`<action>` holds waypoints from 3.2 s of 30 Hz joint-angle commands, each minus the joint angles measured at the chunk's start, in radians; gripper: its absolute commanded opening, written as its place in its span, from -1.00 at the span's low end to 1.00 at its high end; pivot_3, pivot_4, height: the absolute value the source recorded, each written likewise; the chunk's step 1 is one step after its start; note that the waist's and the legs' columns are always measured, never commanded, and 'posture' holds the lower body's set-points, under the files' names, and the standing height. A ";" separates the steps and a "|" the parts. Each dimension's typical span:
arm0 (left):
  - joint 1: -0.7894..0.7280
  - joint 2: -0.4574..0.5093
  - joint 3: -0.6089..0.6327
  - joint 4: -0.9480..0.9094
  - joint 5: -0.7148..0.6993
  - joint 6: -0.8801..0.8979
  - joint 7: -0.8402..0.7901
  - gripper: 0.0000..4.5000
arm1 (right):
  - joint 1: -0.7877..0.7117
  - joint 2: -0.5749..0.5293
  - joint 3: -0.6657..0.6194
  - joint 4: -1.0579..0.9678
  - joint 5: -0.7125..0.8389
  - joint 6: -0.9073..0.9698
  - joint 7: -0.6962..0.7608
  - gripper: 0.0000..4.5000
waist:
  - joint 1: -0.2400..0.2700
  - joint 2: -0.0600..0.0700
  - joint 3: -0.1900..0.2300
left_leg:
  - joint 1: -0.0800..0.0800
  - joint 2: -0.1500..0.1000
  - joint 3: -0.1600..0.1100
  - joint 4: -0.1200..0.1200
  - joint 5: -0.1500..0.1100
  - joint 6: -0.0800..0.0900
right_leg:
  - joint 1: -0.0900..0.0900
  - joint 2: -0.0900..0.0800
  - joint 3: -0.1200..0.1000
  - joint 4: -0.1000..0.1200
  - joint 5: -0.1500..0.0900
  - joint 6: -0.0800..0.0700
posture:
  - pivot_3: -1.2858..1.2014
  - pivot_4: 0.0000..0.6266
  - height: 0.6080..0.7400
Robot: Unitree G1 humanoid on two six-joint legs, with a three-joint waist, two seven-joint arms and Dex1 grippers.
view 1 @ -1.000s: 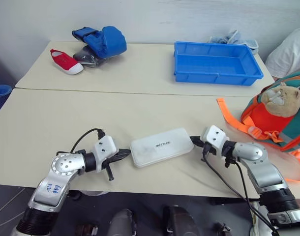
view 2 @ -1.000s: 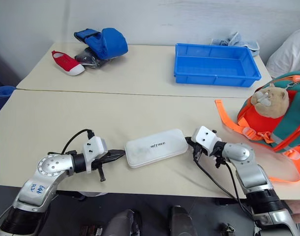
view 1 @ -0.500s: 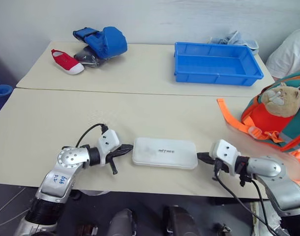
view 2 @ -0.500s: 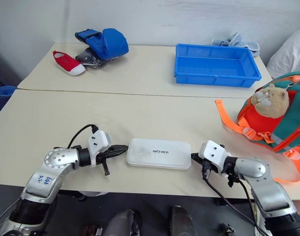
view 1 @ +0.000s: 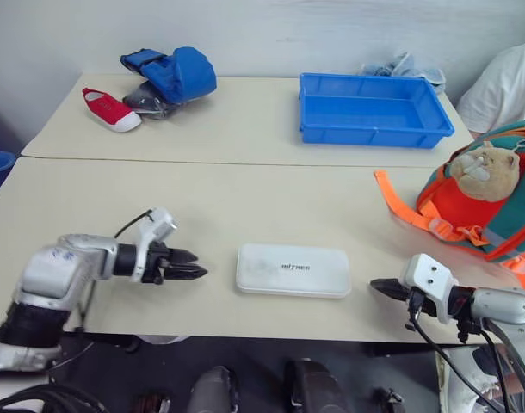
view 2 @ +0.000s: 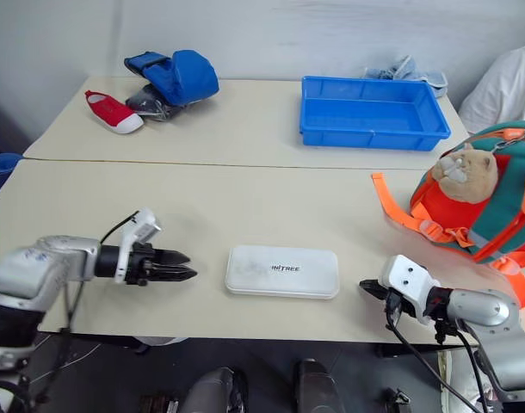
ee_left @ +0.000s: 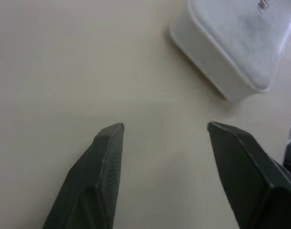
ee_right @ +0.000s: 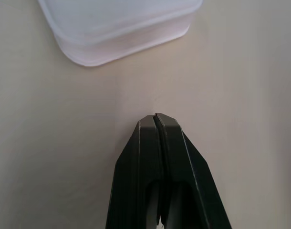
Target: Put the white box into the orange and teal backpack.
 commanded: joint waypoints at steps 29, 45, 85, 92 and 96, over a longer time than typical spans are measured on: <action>-0.159 -0.440 0.089 0.269 -0.352 0.495 0.442 0.91 | -0.214 0.070 0.246 0.170 -0.157 -0.169 -0.009 -1.00 | 0.023 -0.007 -0.007 | 0.015 -0.005 -0.005 0.002 -0.002 0.000 | 0.018 -0.005 -0.001 -0.001 -0.001 0.003 | 0.03 -0.52 1.00; -0.205 -0.435 0.102 0.405 -0.727 0.495 0.640 -0.30 | -0.164 0.129 0.229 0.114 -0.118 -0.150 -0.021 -1.00 | 0.004 -0.010 -0.008 | 0.015 -0.003 -0.005 -0.001 -0.003 -0.002 | 0.017 -0.004 -0.002 -0.003 -0.002 0.002 | 0.03 -0.52 1.00; -0.046 -0.319 0.018 -0.061 -0.252 -0.436 -0.250 -0.45 | -0.021 -0.007 -0.541 0.401 0.321 -0.115 -0.092 0.71 | -0.002 0.007 -0.001 | 0.002 -0.003 -0.001 -0.003 -0.004 0.006 | 0.006 -0.004 0.002 -0.010 0.001 0.004 | 0.03 -0.52 1.00; -0.044 -0.343 0.135 -0.073 -0.334 -0.369 -0.150 -0.45 | -0.297 -0.003 -0.388 0.521 0.306 -0.067 -0.061 -0.32 | 0.000 0.006 0.000 | -0.005 -0.003 -0.002 0.001 -0.001 0.005 | 0.000 -0.003 0.002 -0.009 0.002 0.006 | 0.03 -0.52 1.00; -0.016 -0.318 0.168 -0.087 -0.351 -0.339 -0.129 -0.45 | -0.358 0.071 -0.364 0.444 0.384 -0.012 -0.076 -0.90 | -0.001 0.006 0.000 | -0.005 -0.003 -0.002 0.001 -0.001 0.005 | 0.001 -0.003 0.002 -0.009 0.002 0.007 | 0.03 -0.52 1.00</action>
